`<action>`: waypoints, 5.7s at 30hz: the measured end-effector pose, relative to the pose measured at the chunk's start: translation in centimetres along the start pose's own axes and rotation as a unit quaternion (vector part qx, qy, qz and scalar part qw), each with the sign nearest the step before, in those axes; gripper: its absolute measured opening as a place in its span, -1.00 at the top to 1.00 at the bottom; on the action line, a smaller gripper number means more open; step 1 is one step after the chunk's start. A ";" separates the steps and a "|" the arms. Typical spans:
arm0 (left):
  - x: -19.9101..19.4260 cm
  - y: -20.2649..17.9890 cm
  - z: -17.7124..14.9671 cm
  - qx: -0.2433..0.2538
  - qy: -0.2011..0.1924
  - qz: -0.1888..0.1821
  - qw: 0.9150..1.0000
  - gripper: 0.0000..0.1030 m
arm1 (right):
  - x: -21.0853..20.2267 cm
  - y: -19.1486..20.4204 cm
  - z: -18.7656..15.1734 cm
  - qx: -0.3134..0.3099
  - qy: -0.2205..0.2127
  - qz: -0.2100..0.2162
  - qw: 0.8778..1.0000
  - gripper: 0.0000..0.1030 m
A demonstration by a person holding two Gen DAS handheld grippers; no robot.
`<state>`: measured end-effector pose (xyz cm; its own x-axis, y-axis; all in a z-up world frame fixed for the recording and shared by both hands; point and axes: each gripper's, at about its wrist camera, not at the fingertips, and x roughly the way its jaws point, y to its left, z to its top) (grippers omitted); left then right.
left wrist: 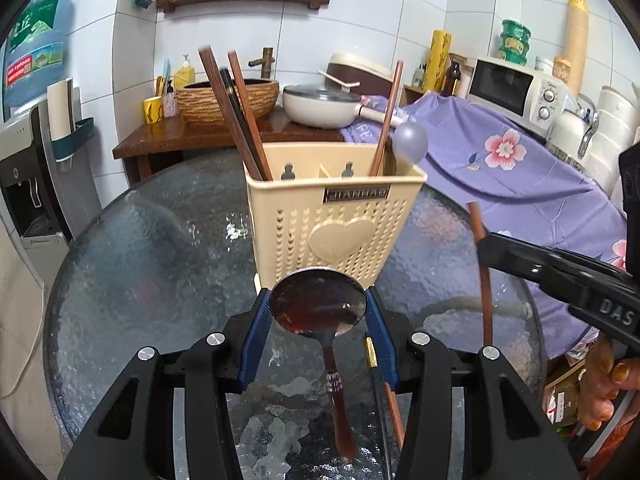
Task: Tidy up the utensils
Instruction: 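Lift the spoon and chopstick with both grippers toward the caddy, then lower the spoon and chopstick into the caddy and open both grippers, then move both grippers down to the last utensils on the glass table, then grasp the black-and-gold stick with the left gripper while the right grasps a chopstick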
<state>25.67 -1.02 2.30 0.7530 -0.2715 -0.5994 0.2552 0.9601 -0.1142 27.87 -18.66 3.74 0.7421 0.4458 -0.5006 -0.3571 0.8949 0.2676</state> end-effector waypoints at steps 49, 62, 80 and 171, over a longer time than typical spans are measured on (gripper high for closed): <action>-8.4 -0.1 14.5 -0.002 -0.137 -0.007 0.990 0.11 | -8.1 3.7 18.2 -0.070 -0.136 0.026 0.988 0.86; -2.8 0.7 15.1 0.001 -0.107 0.055 0.993 0.11 | -3.0 3.3 18.6 -0.075 -0.129 -0.005 0.989 0.86; 1.9 -1.1 11.0 0.048 -0.051 0.067 0.995 0.11 | 2.5 1.4 12.9 -0.076 -0.077 -0.027 0.994 0.86; 3.4 -0.7 -7.4 0.039 0.064 0.057 0.996 -0.35 | 9.0 -1.4 -9.9 -0.039 0.191 -0.115 0.974 0.69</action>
<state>23.58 -2.12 -5.49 0.6972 -0.1448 -0.7022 0.2226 0.9747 0.0200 29.41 -15.75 -9.30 0.5479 0.1954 -0.8134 -0.2592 0.9641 0.0570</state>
